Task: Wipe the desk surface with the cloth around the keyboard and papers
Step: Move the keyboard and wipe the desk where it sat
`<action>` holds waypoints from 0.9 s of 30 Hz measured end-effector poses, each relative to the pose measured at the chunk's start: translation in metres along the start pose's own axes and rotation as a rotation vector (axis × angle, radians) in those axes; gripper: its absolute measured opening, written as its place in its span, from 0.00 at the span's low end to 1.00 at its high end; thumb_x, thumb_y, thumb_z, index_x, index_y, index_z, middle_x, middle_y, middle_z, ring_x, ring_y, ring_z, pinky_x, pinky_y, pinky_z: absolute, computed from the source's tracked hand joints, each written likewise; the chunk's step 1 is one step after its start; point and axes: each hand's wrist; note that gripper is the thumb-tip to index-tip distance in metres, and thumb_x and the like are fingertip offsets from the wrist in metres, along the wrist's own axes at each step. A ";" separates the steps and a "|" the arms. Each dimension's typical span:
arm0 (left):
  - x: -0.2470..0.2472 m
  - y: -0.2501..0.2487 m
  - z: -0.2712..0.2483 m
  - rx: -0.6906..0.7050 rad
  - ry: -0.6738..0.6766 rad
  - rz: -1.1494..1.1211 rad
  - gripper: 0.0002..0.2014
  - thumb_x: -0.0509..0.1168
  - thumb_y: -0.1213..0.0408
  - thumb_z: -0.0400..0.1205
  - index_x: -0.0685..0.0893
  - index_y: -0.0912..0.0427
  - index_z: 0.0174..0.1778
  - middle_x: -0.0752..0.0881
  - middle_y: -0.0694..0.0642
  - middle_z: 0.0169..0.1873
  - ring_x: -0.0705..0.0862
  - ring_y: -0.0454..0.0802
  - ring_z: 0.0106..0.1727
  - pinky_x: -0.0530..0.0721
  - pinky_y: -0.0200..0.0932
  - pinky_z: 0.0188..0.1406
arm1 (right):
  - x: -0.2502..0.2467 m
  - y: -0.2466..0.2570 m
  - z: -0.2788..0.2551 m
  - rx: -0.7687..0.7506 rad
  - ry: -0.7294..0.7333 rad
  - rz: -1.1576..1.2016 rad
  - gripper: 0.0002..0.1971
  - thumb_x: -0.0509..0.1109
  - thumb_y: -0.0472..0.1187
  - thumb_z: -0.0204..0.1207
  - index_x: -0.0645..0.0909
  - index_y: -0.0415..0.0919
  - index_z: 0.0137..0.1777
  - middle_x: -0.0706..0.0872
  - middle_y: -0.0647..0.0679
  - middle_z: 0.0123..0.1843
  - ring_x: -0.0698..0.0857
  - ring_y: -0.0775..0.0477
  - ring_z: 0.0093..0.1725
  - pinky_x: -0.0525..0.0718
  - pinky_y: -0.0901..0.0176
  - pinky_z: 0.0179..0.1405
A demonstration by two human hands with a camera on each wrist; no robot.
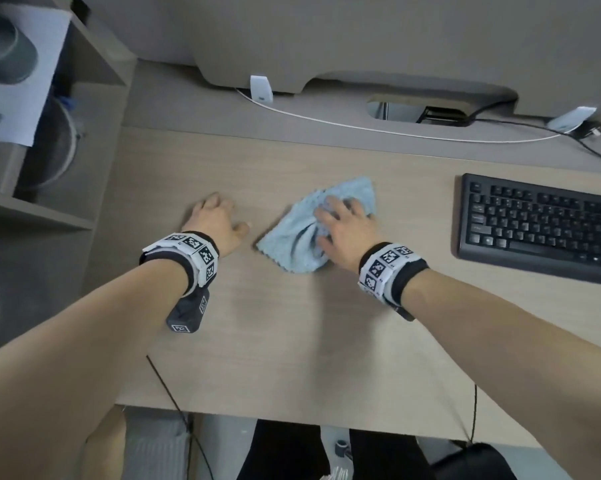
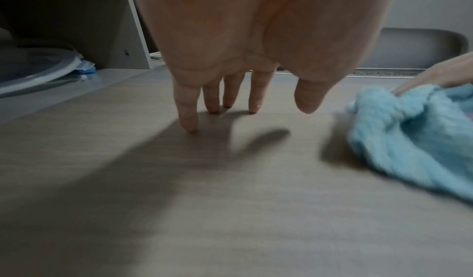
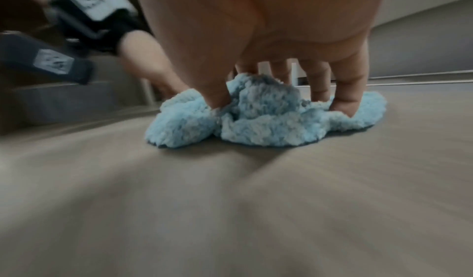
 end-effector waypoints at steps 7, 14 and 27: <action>-0.003 -0.002 0.002 0.023 -0.024 0.079 0.27 0.62 0.47 0.78 0.75 0.59 0.69 0.74 0.63 0.72 0.70 0.66 0.72 0.70 0.55 0.73 | -0.033 -0.082 0.034 0.466 -0.050 0.188 0.32 0.63 0.43 0.76 0.59 0.44 0.80 0.68 0.38 0.78 0.66 0.24 0.75 0.72 0.33 0.72; -0.003 -0.005 -0.002 0.018 -0.009 0.120 0.28 0.61 0.47 0.77 0.73 0.58 0.70 0.72 0.63 0.75 0.68 0.67 0.74 0.69 0.57 0.74 | -0.001 0.047 0.025 -0.027 0.185 0.015 0.41 0.59 0.72 0.68 0.57 0.61 0.82 0.43 0.44 0.88 0.42 0.21 0.82 0.49 0.14 0.73; -0.007 -0.002 -0.002 0.034 -0.009 0.104 0.27 0.57 0.45 0.75 0.75 0.53 0.69 0.74 0.57 0.74 0.70 0.64 0.72 0.76 0.58 0.69 | -0.038 -0.082 0.064 0.577 0.047 0.054 0.40 0.63 0.50 0.79 0.46 0.47 0.86 0.41 0.38 0.87 0.45 0.23 0.84 0.57 0.21 0.76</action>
Point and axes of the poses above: each hand's wrist, its own z-axis towards the middle knuckle, its own x-axis out of the palm, y = z × x
